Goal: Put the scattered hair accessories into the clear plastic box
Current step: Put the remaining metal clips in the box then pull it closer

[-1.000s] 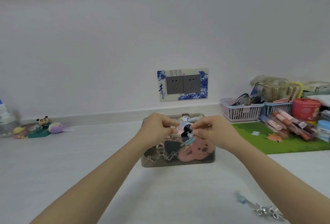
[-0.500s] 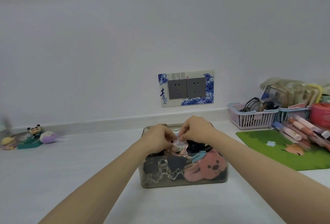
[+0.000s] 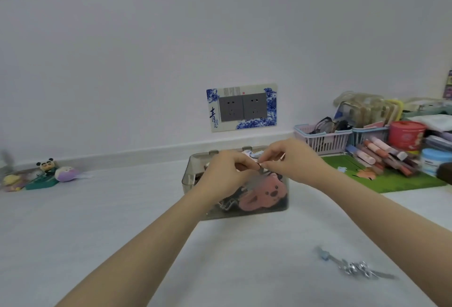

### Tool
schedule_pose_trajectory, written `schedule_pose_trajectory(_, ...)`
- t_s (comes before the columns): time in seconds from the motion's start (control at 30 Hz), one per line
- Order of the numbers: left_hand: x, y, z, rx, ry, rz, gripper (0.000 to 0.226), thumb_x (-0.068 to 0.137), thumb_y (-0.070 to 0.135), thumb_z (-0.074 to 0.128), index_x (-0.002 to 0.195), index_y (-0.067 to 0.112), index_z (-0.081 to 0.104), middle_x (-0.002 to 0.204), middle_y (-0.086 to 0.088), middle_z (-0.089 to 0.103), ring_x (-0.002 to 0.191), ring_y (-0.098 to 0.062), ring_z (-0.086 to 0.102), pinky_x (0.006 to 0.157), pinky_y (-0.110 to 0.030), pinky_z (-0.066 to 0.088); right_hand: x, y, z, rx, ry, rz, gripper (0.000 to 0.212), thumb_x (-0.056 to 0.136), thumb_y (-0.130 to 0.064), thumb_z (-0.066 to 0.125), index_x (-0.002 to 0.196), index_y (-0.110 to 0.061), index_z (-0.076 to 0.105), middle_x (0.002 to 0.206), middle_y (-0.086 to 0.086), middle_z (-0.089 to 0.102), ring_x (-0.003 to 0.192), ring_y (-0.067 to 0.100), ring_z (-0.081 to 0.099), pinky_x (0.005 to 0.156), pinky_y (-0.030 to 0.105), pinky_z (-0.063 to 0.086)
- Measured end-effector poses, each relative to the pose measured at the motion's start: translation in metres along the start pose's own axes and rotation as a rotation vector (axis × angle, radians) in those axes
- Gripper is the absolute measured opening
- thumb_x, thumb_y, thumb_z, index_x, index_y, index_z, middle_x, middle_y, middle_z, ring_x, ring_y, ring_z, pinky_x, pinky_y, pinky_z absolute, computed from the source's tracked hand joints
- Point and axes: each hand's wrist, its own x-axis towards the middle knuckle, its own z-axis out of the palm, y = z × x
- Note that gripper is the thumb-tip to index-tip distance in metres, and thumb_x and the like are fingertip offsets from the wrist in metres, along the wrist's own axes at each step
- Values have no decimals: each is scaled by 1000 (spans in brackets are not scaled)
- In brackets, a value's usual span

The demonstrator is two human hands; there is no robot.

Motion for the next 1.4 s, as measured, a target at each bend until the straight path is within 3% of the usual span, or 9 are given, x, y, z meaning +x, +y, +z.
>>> schedule_pose_trajectory(0.07,-17,8,13,-25,-53,13,12,81,15,68,85,23,75,75,16,68,61,13,56,58,-2,40,-27,5,-9,28,23,20,12,77,-15,69,81,-25,74,73,-13,68,59,-6,55,55,1,40)
schedule_pose_trajectory(0.17,-42,16,40,-63,-177,41,11,81,17,70,91,17,75,79,16,64,62,13,55,62,-1,41,-69,17,-18,18,-16,65,11,76,-17,71,80,-27,72,76,-7,71,62,0,57,58,9,44)
schedule_pose_trajectory(0.3,-60,19,74,-2,-309,73,20,81,29,70,101,24,71,99,12,61,89,-3,61,81,-20,49,-115,39,-24,-2,-108,174,10,77,-23,72,85,-28,72,81,-8,70,71,8,60,62,13,45)
schedule_pose_trajectory(0.4,-63,22,91,15,-404,110,30,79,32,72,108,28,69,103,12,60,97,-4,59,80,-19,48,-139,54,-29,-49,-161,244,12,75,-31,72,87,-34,69,89,-13,67,78,6,58,62,11,42)
schedule_pose_trajectory(0.6,-62,19,110,46,-466,174,24,76,27,75,100,27,74,90,7,58,82,-6,53,79,-22,44,-165,64,-33,-74,-277,306,20,71,-40,74,90,-37,70,95,-17,62,84,5,57,72,15,44)
schedule_pose_trajectory(0.83,-60,14,109,31,-441,186,19,75,28,76,94,28,76,93,1,60,74,-1,52,75,-19,44,-168,66,-23,-52,-194,263,12,73,-30,73,81,-38,68,93,-11,63,73,5,54,70,16,43)
schedule_pose_trajectory(1.0,-60,16,109,56,-442,187,15,77,31,73,92,28,75,95,-2,60,75,-4,52,79,-26,47,-166,68,-19,-55,-211,254,11,76,-31,71,87,-33,70,97,-7,63,83,12,60,73,20,46)
schedule_pose_trajectory(1.27,-55,24,104,144,-549,179,12,82,22,67,89,14,74,97,-15,64,88,-29,60,79,-38,50,-162,70,-15,-32,-222,225,11,75,-31,71,86,-33,69,93,-7,62,80,14,58,69,18,43)
schedule_pose_trajectory(1.4,-50,19,101,204,-635,174,9,84,20,64,86,15,71,93,-7,65,85,-26,61,79,-37,51,-159,71,-13,14,-200,226,12,76,-31,72,87,-33,69,94,-8,63,77,6,55,64,11,40)
